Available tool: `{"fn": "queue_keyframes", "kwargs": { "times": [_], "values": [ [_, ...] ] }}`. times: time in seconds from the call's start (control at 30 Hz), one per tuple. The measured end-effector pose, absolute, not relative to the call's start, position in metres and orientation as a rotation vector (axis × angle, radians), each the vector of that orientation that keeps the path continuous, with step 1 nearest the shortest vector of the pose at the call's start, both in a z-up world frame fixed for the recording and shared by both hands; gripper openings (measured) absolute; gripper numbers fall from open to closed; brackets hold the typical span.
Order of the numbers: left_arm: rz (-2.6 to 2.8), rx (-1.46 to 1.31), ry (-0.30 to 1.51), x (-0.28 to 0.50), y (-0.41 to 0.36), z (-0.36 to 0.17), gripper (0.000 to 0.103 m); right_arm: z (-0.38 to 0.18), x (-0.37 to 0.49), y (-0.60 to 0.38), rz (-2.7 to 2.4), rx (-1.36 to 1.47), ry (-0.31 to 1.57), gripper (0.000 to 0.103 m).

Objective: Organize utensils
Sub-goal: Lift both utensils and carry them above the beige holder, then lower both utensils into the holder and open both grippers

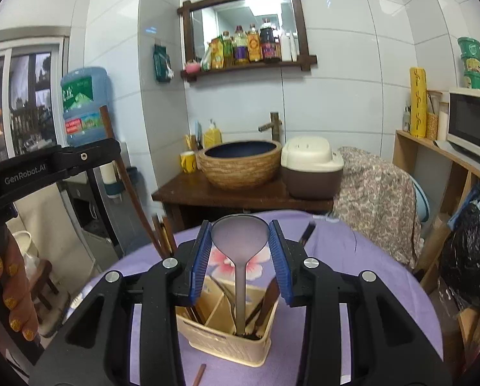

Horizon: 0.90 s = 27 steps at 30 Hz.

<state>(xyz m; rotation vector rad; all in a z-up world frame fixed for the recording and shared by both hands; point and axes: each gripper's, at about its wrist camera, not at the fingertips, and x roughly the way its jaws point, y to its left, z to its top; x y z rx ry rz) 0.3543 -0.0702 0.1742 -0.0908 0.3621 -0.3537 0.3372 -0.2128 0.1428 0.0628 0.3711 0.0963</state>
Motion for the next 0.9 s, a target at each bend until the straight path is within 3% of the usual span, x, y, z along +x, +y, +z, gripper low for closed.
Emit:
{"fn": "queue_keyframes", "kwargs": {
  "times": [0.23,0.57,0.6,0.63,0.67,0.7,0.73,0.8,0.9],
  "values": [
    [-0.353,-0.096,0.462,0.362,-0.071,0.123,0.008,0.098,0.338,-0.208,0.076,0.038,0.413,0.037],
    [-0.344,-0.096,0.535,0.37,-0.073,0.095,0.008,0.072,0.342,-0.21,0.068,0.048,0.45,0.038],
    [-0.347,-0.103,0.534,0.369,-0.072,0.094,0.009,0.072,0.34,-0.21,0.066,0.041,0.441,0.041],
    [-0.354,-0.11,0.536,0.367,-0.07,0.094,0.011,0.071,0.335,-0.21,0.051,0.03,0.423,0.053],
    [-0.359,-0.115,0.538,0.365,-0.07,0.094,0.022,0.073,0.331,-0.211,0.036,0.027,0.406,0.06],
    [-0.362,-0.124,0.536,0.361,-0.067,0.094,0.041,0.074,0.325,-0.212,0.025,0.027,0.384,0.07],
    [-0.36,-0.132,0.531,0.357,-0.065,0.094,0.049,0.075,0.319,-0.214,0.019,0.028,0.371,0.071],
    [-0.347,-0.139,0.512,0.341,-0.058,0.093,0.057,0.075,0.303,-0.217,-0.014,0.015,0.371,0.072],
    [-0.325,-0.102,0.527,0.314,-0.051,0.08,0.072,0.07,0.281,-0.221,-0.056,-0.001,0.433,0.092]
  ]
}}
